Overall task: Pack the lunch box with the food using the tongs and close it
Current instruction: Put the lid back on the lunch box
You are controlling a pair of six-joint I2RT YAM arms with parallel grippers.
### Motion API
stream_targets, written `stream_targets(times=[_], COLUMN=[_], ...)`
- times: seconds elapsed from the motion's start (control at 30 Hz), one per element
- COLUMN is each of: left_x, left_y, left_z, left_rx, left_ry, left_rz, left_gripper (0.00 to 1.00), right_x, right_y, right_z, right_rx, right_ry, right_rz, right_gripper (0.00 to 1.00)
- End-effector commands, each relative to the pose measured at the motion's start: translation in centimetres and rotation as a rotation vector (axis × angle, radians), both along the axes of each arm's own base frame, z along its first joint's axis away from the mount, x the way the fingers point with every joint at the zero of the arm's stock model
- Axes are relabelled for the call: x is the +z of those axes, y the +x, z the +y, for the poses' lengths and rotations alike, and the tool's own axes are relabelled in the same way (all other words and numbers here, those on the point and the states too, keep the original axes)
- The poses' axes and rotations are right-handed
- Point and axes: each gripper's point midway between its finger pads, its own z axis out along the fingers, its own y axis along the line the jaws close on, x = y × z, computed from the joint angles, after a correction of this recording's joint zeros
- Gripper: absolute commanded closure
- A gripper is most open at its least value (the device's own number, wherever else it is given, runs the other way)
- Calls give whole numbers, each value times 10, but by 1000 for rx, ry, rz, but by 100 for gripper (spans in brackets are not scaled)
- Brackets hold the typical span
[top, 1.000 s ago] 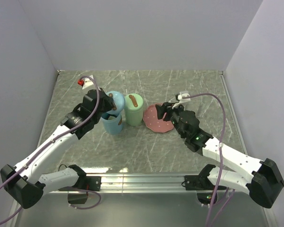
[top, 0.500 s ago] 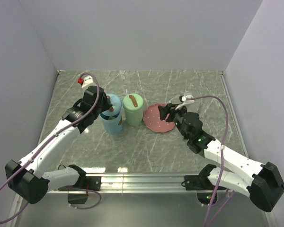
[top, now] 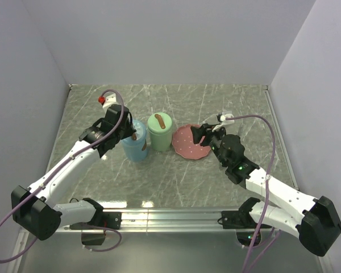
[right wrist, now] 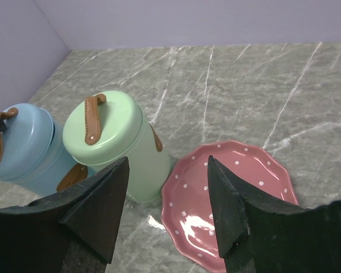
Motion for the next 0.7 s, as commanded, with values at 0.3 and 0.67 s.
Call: stream_targets(times=[0.3, 0.67], left_x=[-7, -19], left_y=[1, 18], left_z=[13, 15], left_rx=[44, 29], left_ry=[28, -5], left_rz=[18, 24], left_gripper=[100, 100], right_x=[11, 9], right_y=[0, 1], right_z=[-6, -7], right_rx=[-9, -9], right_ry=[44, 42], right_rz=[-34, -32], right_gripper=[35, 35])
